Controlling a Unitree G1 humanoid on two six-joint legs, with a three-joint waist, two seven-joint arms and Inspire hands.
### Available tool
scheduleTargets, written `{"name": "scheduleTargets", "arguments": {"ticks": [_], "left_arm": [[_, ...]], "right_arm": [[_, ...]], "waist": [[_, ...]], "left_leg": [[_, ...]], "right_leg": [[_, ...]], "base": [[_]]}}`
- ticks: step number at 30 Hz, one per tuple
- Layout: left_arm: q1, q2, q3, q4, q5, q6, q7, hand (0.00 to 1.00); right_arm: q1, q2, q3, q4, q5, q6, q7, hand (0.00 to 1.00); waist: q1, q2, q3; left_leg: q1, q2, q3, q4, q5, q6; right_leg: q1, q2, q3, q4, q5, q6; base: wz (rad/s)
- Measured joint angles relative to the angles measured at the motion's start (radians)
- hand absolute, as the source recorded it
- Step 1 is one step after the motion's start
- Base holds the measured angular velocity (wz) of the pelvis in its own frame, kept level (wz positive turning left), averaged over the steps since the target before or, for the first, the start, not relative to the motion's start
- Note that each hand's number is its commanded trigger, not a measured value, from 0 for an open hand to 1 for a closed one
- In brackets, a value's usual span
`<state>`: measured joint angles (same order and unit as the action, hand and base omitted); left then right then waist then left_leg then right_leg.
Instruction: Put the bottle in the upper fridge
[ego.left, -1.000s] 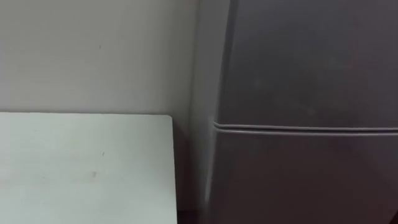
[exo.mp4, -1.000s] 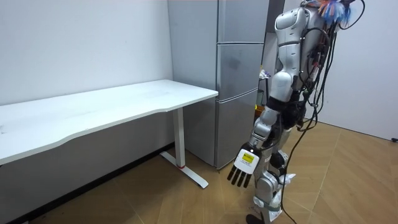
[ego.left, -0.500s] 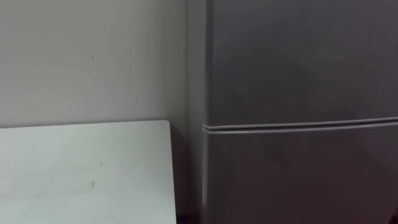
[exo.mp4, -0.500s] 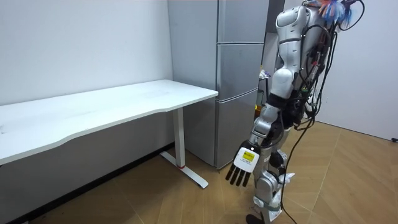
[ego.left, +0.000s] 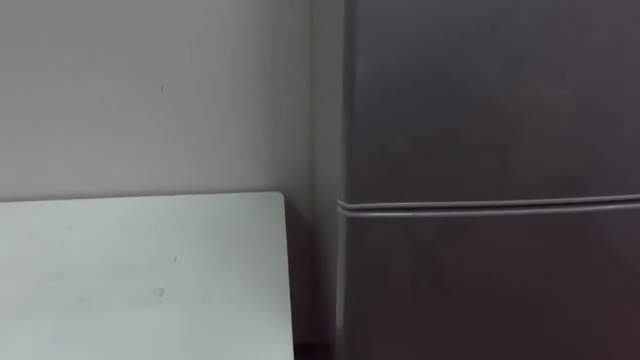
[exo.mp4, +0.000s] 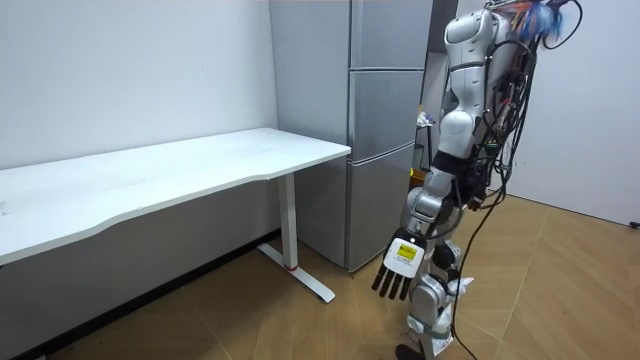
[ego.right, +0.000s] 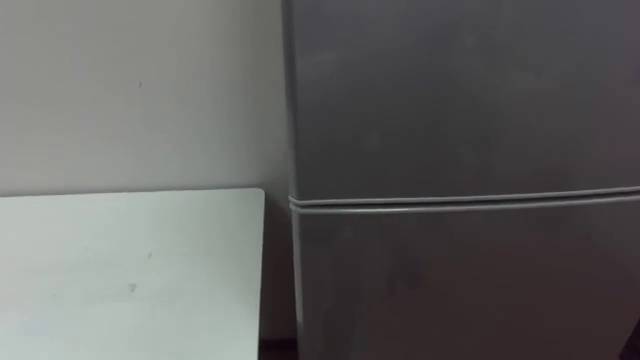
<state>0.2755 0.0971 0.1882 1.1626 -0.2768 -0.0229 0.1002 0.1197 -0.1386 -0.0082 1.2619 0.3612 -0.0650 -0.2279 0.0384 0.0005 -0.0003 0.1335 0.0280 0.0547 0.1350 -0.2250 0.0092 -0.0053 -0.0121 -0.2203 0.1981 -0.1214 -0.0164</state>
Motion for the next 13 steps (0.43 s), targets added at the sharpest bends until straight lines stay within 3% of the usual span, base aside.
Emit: {"name": "scheduleTargets", "arguments": {"ticks": [2, 5, 13], "left_arm": [[-0.014, 0.001, -0.033, -0.004, 0.007, 0.001, 0.005, 0.00], [-0.021, 0.002, -0.076, -0.006, 0.006, 0.001, 0.016, 0.00], [-0.025, 0.003, -0.095, -0.005, 0.016, 0.002, 0.031, 0.00]], "right_arm": [[-0.014, 0.000, 0.076, -0.013, -0.192, 0.018, 0.035, 0.00], [-0.045, -0.004, 0.114, -0.022, -0.304, 0.024, 0.053, 0.00], [-0.063, -0.003, 0.144, -0.023, -0.410, 0.022, 0.079, 0.00]], "waist": [[0.028, -0.001, 0.0002], [0.043, -0.003, 0.0002], [0.052, -0.006, 0.0014]], "left_leg": [[-0.001, 0.000, -0.002, 0.000, 0.000, 0.000], [-0.001, 0.001, -0.004, 0.000, -0.001, 0.000], [-0.005, 0.000, -0.026, -0.002, -0.004, 0.003]], "right_leg": [[0.001, 0.000, -0.002, -0.002, 0.001, 0.000], [0.007, 0.003, -0.004, -0.013, 0.004, 0.001], [0.025, 0.001, -0.028, -0.034, 0.010, 0.006]], "base": [[0.02], [0.00], [0.09]]}}
